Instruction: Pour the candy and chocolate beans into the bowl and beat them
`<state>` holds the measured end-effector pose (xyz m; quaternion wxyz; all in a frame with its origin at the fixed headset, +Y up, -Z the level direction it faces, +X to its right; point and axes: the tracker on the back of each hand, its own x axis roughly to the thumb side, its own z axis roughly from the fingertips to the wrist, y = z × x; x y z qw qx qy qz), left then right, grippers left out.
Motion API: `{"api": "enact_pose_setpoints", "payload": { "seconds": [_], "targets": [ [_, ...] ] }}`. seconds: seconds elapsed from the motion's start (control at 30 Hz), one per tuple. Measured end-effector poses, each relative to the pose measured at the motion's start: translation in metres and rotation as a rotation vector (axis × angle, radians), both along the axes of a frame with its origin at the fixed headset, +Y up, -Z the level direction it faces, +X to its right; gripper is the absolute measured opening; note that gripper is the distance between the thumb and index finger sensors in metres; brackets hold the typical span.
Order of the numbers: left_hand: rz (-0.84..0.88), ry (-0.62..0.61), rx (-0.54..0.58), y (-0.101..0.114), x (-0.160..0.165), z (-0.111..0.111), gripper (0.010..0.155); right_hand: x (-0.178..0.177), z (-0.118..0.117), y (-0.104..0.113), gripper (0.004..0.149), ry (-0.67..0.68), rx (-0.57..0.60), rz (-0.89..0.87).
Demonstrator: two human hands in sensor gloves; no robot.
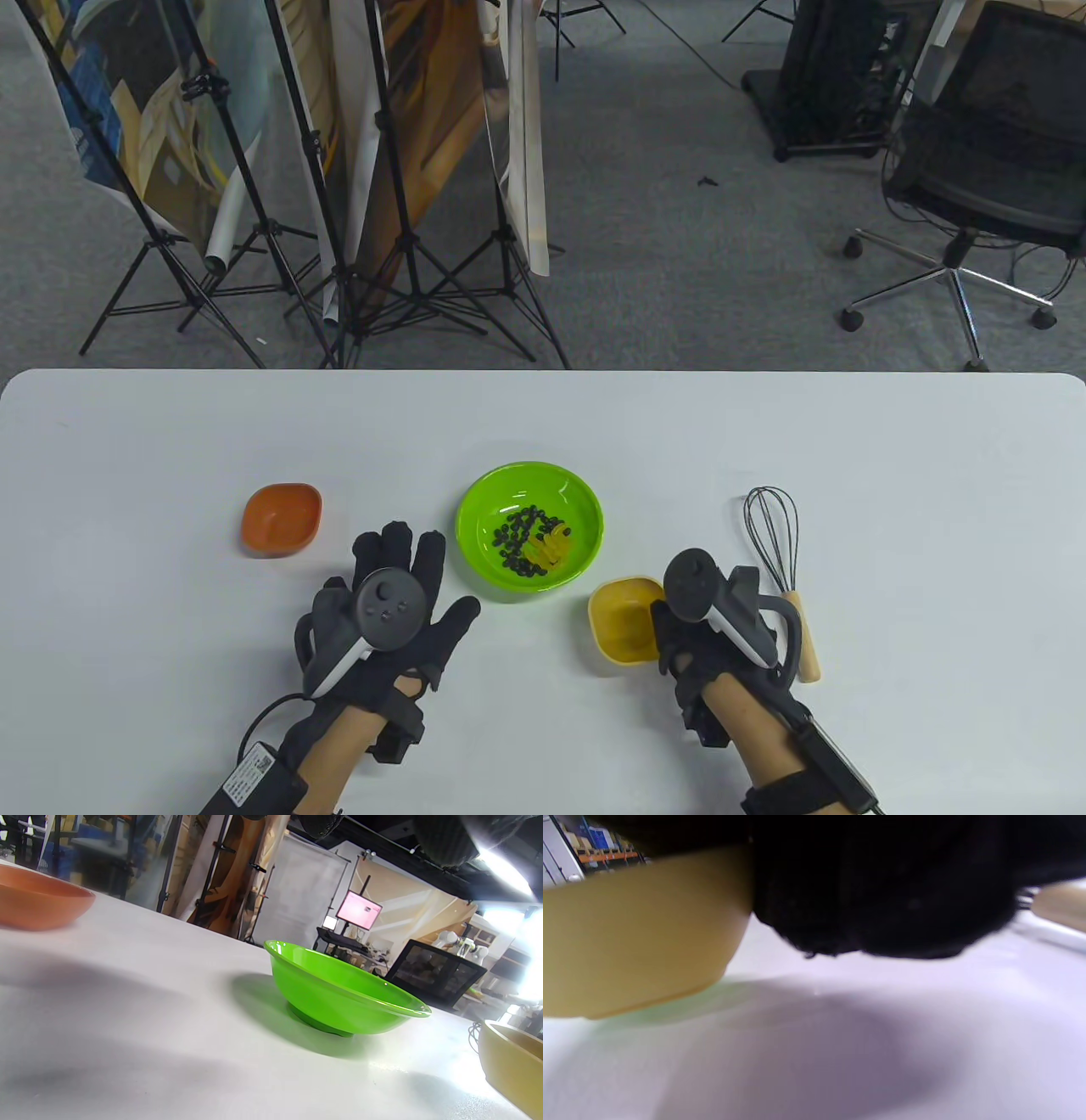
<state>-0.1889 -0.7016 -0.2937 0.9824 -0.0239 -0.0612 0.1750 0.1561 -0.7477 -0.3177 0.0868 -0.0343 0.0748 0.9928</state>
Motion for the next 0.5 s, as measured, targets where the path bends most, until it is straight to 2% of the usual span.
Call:
{"api": "enact_pose_setpoints", "payload": {
  "seconds": [0.13,0.3,0.5],
  "targets": [
    [-0.005,-0.004,-0.001,-0.001,0.001,0.0,0.086,0.0,0.006,-0.011,0.042,0.006,-0.023,0.051],
    [-0.011,-0.007,-0.003,-0.002,0.002,0.001,0.086,0.005,0.005,-0.023,0.042,-0.013,-0.052,0.023],
    [-0.012,-0.007,-0.003,-0.002,0.003,0.001,0.087,0.006,0.004,-0.024,0.042,-0.019,-0.043,0.015]
  ]
}}
